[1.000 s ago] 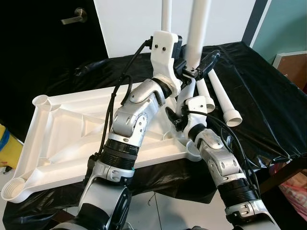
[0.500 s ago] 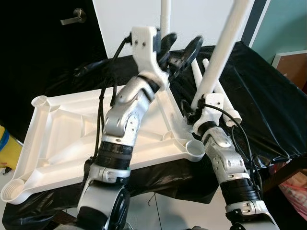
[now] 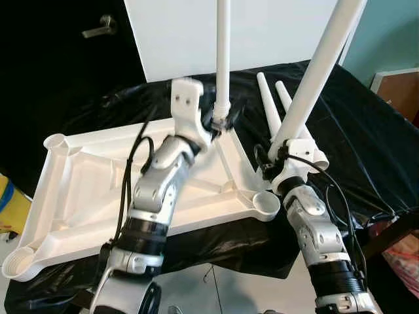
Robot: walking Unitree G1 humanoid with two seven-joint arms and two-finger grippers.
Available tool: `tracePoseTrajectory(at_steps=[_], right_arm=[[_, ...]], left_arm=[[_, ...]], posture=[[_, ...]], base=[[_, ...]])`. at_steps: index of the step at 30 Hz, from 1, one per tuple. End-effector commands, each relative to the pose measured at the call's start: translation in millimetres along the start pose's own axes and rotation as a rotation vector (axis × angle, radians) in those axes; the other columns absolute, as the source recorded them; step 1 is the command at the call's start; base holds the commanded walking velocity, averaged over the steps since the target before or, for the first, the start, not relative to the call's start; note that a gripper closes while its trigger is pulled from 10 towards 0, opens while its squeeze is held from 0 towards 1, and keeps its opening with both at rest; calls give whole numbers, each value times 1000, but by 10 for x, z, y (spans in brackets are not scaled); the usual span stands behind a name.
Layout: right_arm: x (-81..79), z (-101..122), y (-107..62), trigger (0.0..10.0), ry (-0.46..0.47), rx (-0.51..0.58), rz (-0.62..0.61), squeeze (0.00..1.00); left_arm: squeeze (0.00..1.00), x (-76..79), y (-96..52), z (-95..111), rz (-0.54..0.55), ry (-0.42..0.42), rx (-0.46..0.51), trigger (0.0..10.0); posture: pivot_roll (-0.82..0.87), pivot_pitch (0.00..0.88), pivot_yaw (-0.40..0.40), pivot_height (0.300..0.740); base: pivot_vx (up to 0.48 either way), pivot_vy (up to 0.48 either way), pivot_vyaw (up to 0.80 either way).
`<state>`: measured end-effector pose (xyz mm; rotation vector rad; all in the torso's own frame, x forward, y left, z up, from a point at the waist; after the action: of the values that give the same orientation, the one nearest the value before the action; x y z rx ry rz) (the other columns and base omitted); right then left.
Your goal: Building children table
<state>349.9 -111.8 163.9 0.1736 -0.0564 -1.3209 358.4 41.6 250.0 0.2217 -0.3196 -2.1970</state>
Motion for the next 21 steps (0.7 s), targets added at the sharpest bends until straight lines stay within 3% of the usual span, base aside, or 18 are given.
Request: tracePoseTrajectory(at_steps=[1, 3, 11, 14, 21], right_arm=[[-141, 53, -46, 10000, -18, 37, 76, 0], [-200, 40, -117, 10000, -21, 46, 114, 0], [-176, 16, -190, 10000, -19, 43, 113, 0], [-132, 19, -264, 10000, -23, 42, 96, 0], [-116, -5, -360, 10000, -26, 31, 95, 0]], left_arm=[[0, 72, -90, -115, -62, 52, -36, 10000], [0, 81, -200, -248, -45, 60, -76, 10000], [0, 185, -301, -377, -46, 55, -93, 10000], [0, 356, -444, -473, -113, 57, -111, 10000], [0, 474, -645, -535, -229, 46, -134, 10000]], posture=[[-192, 29, 62, 740], [-183, 36, 56, 740], [-173, 42, 48, 740], [-170, 46, 44, 740], [-172, 40, 47, 740]], base=[[0, 0, 0], [0, 0, 0], [0, 0, 0], [0, 0, 0], [0, 0, 0]])
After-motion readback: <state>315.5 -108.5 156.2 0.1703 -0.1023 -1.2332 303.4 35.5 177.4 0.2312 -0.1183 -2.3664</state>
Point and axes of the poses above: a point about 5 cm out from each wrist's last joint towards the gripper, its own y axis pointing out of the wrist towards the gripper, its own z axis along the axis of the wrist's last joint, x = y × z, the point moved 4 cm from there along y, pointing out of the wrist towards the gripper, and after that the axes turned 1 degree about y, right-handed, at the moved point
